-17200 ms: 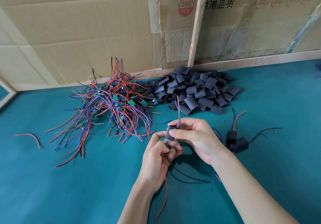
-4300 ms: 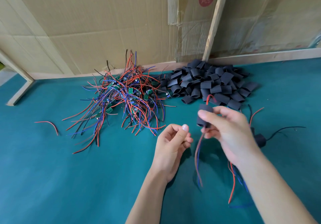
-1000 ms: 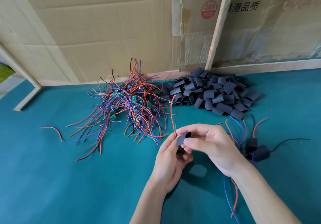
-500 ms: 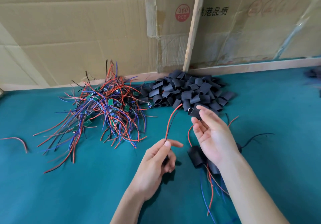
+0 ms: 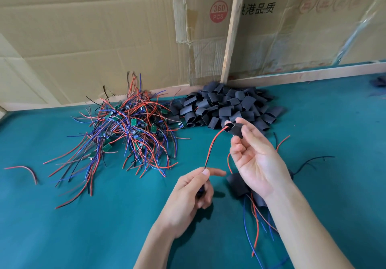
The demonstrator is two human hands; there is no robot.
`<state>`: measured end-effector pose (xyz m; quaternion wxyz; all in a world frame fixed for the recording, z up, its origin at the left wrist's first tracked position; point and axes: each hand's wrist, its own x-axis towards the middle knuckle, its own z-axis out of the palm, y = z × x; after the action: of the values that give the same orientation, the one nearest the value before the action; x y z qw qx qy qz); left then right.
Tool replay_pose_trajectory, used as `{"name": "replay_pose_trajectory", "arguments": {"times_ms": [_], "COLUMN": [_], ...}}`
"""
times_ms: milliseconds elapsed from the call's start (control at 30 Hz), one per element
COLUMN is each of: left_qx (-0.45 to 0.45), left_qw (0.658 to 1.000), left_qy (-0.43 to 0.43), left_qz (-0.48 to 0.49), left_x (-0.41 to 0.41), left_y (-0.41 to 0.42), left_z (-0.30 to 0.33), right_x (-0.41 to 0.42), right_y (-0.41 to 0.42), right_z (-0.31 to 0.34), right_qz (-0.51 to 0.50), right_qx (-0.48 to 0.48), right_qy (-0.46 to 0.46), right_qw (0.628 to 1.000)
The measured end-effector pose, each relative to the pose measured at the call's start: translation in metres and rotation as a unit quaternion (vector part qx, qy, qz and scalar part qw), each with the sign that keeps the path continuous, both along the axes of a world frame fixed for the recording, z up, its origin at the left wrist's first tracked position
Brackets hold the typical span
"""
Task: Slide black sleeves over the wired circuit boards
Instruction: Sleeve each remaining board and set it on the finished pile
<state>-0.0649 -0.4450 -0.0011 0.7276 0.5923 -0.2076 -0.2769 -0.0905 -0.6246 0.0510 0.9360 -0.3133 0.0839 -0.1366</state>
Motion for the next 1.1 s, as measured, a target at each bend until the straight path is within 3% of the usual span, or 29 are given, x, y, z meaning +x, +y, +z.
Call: {"name": "replay_pose_trajectory", "arguments": {"times_ms": [433,733,933,1100], "left_qx": [-0.020,-0.011,0.014,0.042], "left_qw": [0.999,0.999,0.999,0.999], "left_qy": [0.027,0.031,0.028,-0.006], "left_qz": [-0.006,0.001,0.011,0.013], "left_x": [-0.001,-0.001,-0.002,-0.004], "left_y": [0.002,0.000,-0.002,-0.004], "left_z": [0.002,0.003,0.005,0.009], "right_x": [0.002,-0.003,-0.008,-0.010], "right_y": [-0.008,-0.003,-0.016,-0.021], "right_z": [-0.005,0.002,0.004,0.005], "right_qz": [-0.035,0.020,0.008,-0.043], "right_qx": [-0.033,-0.011,-0.073,-0.232], "right_qy": [0.052,-0.040,-0.063,0.005], "right_qw": [0.998,0.999,0.995,0.972]}}
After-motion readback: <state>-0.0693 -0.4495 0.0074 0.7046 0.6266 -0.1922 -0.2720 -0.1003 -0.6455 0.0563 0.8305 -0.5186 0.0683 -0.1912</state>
